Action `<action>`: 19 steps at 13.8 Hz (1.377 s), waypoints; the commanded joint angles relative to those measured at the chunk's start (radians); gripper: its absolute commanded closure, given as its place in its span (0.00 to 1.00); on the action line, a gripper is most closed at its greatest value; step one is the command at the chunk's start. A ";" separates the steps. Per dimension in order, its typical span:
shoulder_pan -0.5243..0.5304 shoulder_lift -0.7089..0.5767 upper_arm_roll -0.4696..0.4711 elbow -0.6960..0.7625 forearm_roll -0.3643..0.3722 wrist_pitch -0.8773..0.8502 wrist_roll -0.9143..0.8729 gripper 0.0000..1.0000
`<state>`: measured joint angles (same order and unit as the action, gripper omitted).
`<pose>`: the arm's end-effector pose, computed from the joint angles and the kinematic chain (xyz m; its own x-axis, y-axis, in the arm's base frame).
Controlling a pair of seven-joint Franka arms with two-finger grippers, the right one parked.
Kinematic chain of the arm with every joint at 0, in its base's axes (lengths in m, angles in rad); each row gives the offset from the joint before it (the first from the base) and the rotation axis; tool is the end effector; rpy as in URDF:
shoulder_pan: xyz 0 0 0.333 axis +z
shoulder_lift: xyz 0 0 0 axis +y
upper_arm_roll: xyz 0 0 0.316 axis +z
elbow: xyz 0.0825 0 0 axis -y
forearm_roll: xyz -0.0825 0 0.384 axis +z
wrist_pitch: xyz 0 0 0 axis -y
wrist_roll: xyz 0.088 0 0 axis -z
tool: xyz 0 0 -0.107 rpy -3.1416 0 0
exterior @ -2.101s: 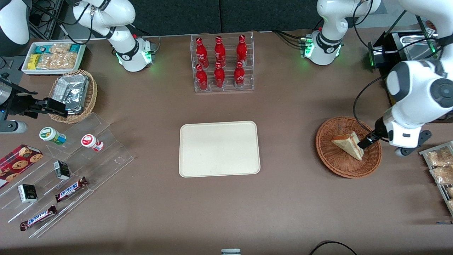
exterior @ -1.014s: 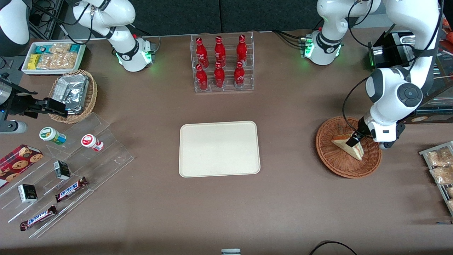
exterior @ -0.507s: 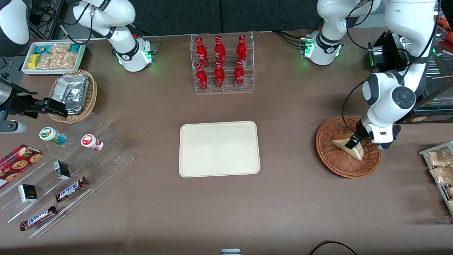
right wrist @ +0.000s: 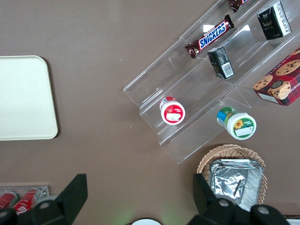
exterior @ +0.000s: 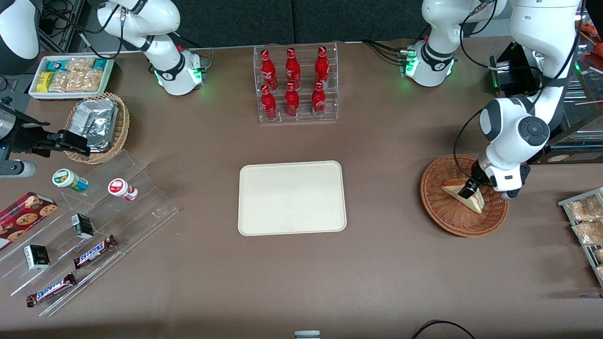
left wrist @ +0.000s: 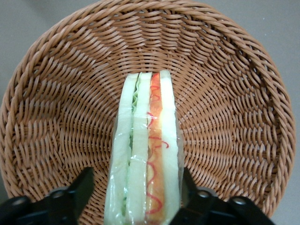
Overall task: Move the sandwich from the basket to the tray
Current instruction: 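Close the left gripper on the sandwich's upright edge, then lift the sandwich and carry it with the left gripper over the tray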
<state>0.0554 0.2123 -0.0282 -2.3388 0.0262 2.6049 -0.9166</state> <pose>0.5230 0.0135 0.2494 0.6028 0.7969 0.0396 0.7961 -0.6040 0.0375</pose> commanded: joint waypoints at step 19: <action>-0.028 -0.016 -0.353 0.496 0.103 -0.664 -0.079 0.81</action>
<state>0.0256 0.1853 -0.3142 -1.8781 0.1037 1.9769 -0.9835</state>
